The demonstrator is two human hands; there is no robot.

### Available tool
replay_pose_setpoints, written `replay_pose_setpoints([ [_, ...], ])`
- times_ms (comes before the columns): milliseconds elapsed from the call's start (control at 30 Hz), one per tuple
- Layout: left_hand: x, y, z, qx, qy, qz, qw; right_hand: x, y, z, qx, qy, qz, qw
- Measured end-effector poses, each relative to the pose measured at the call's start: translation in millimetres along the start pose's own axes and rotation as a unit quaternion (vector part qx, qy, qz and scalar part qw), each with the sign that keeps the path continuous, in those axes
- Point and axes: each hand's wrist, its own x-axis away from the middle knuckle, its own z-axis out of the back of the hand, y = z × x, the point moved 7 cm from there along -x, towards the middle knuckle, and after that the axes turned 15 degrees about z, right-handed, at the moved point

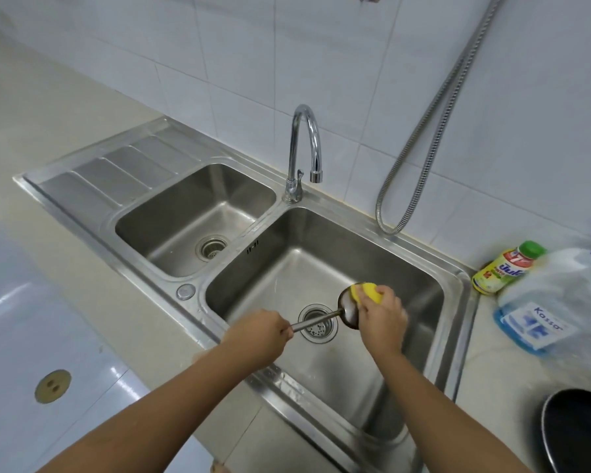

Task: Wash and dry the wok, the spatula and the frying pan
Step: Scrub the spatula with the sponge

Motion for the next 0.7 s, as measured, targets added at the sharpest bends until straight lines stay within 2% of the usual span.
replay_pose_setpoints([
  [33,0,0,0,0.003,0.0,-0.002,1.0,0,11,2,-0.02,0.023,-0.076,0.997],
  [67,0,1,0,0.004,0.001,-0.004,1.0,1,13,3,-0.024,0.034,-0.108,0.993],
  [100,0,1,-1,0.004,0.001,-0.002,1.0,0,6,0,-0.017,0.024,-0.076,0.997],
  [167,-2,-3,-2,0.003,0.003,0.003,1.0,2,-23,-10,0.0,-0.021,0.077,0.997],
  [200,-3,-6,-1,0.005,0.003,0.006,1.0,2,-29,-11,-0.006,-0.027,0.103,0.994],
  [233,-5,-8,-1,0.009,0.003,0.008,1.0,1,-26,-11,-0.032,-0.027,0.07,0.997],
  [267,-6,-10,0,0.013,0.003,0.009,1.0,0,-19,-12,-0.073,-0.02,0.0,0.997],
  [300,-7,-9,0,0.018,0.004,0.01,1.0,1,-15,-15,-0.109,-0.009,-0.067,0.992],
  [333,-7,-8,-1,0.024,0.005,0.01,1.0,3,-21,-16,-0.151,0.001,-0.099,0.984],
  [467,-11,-8,-1,0.057,0.008,0.034,0.998,11,-91,-13,-0.336,-0.001,-0.014,0.942],
  [533,-12,-13,2,0.076,0.004,0.051,0.996,15,-100,-9,-0.333,-0.008,0.027,0.943],
  [667,-8,-9,-2,0.097,-0.027,0.053,0.993,7,-57,-3,-0.226,0.025,-0.053,0.972],
  [700,-8,-6,-5,0.088,-0.032,0.047,0.995,7,-58,1,-0.211,0.032,-0.027,0.977],
])
